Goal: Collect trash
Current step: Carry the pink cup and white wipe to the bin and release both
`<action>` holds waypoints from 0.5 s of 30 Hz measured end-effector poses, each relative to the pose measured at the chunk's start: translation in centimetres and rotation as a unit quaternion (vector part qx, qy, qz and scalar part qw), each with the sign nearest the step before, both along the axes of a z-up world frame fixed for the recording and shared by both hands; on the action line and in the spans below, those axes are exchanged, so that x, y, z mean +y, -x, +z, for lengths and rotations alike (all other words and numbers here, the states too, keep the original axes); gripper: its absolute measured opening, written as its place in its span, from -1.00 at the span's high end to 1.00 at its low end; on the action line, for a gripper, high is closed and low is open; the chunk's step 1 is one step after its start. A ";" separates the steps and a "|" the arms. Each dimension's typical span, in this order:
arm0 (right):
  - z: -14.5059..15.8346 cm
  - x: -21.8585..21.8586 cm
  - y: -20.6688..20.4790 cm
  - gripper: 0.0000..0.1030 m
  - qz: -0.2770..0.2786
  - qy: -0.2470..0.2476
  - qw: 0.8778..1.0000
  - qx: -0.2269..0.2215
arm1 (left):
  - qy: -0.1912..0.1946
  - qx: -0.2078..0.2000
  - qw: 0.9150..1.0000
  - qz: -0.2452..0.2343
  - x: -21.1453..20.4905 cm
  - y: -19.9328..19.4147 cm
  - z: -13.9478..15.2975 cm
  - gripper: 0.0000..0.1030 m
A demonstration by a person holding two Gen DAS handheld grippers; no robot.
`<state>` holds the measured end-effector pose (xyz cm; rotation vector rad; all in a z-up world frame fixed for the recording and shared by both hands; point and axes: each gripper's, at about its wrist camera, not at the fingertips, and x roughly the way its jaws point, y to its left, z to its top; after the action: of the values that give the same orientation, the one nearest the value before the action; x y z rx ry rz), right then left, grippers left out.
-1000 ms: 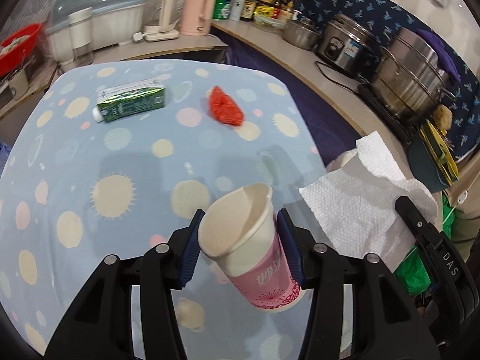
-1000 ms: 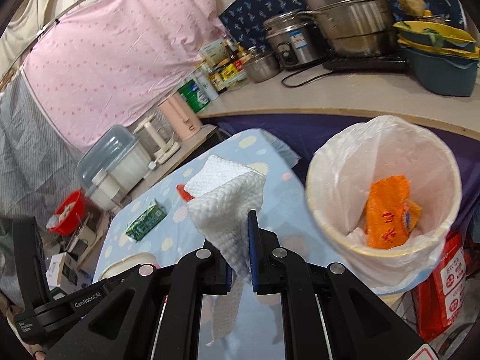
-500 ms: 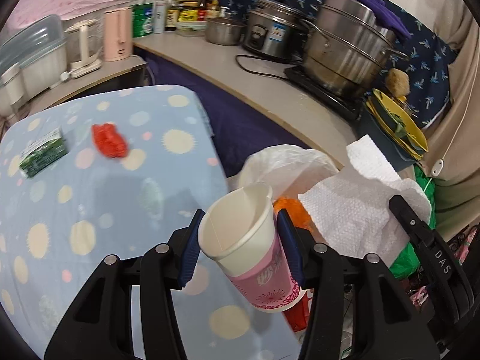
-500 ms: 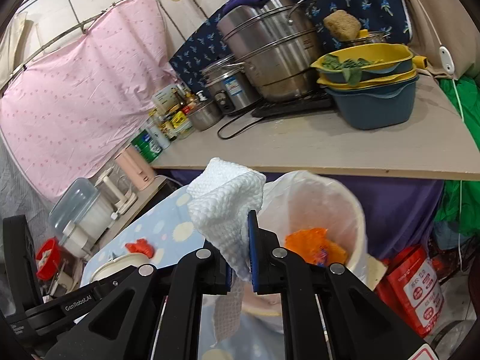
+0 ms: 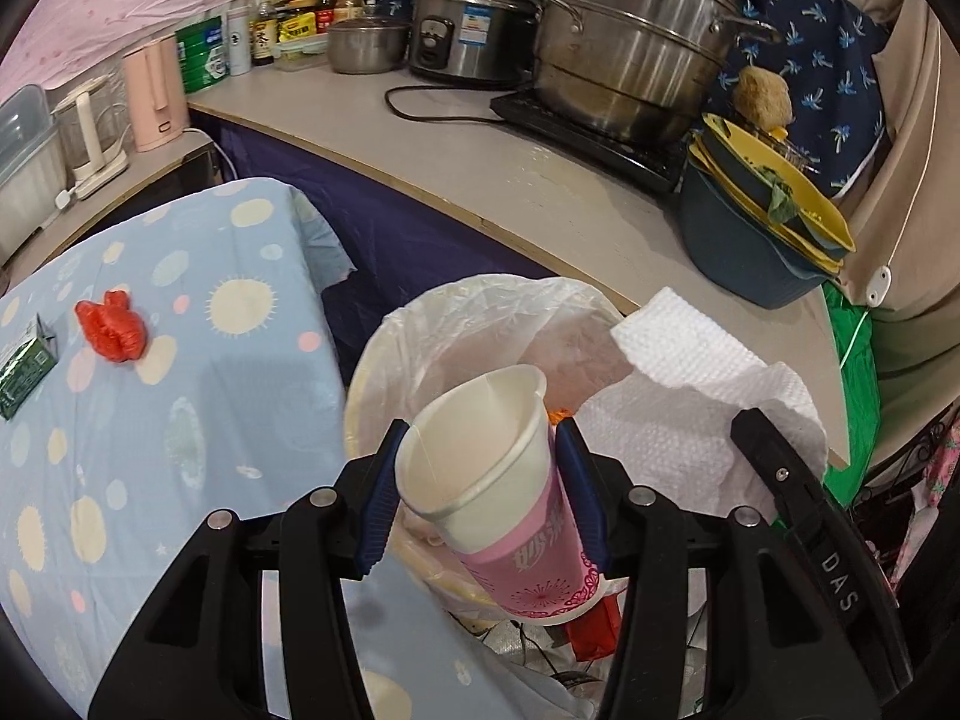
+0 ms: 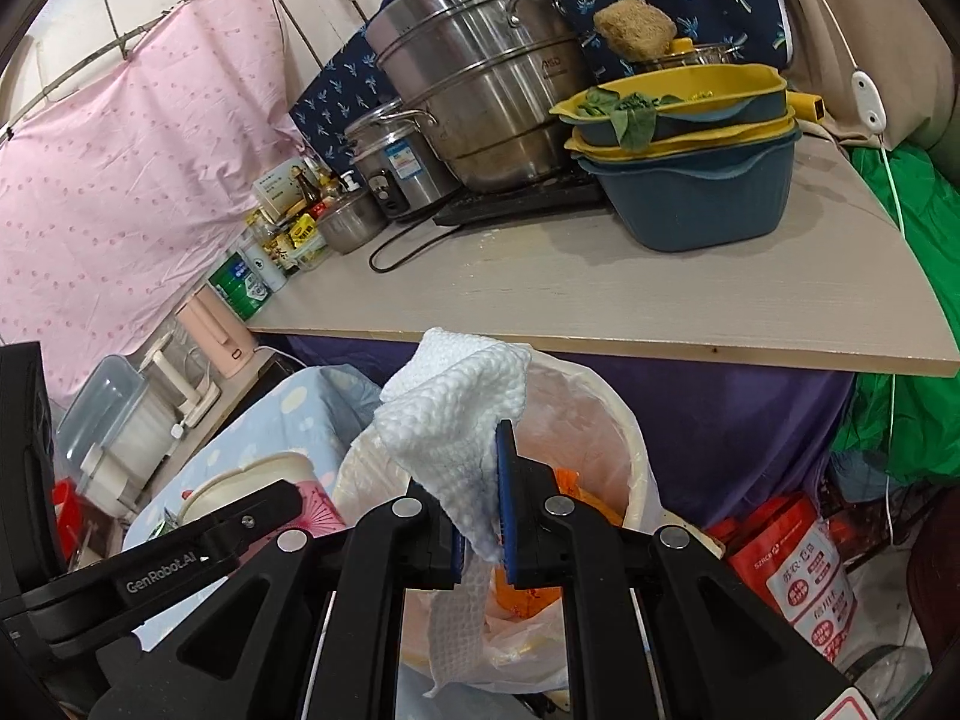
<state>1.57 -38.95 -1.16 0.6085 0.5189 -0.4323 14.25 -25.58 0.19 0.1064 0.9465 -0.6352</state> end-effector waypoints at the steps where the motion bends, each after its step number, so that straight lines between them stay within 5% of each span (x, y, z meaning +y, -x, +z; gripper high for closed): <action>1: -0.2 -0.1 -0.1 0.82 0.000 0.000 1.000 0.001 | -0.001 0.001 1.000 0.000 -0.2 0.0 -0.2 0.07; 8: -0.6 -0.5 -0.3 0.67 -0.004 -0.006 1.000 0.001 | -0.003 0.005 1.000 0.007 -0.7 -0.5 -1.0 -0.04; 11: -0.5 -0.6 0.1 0.37 -0.010 -0.011 1.000 -0.006 | -0.002 0.011 1.000 0.011 -0.7 -0.7 -1.2 -0.12; 15: 0.0 -0.4 0.2 0.34 -0.008 -0.010 1.000 -0.013 | -0.002 0.006 1.000 0.020 -0.1 -0.9 -0.9 -0.22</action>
<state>1.36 -39.34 -1.19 0.6363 0.4950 -0.4338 15.16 -25.69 -0.75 0.0863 0.9586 -0.5969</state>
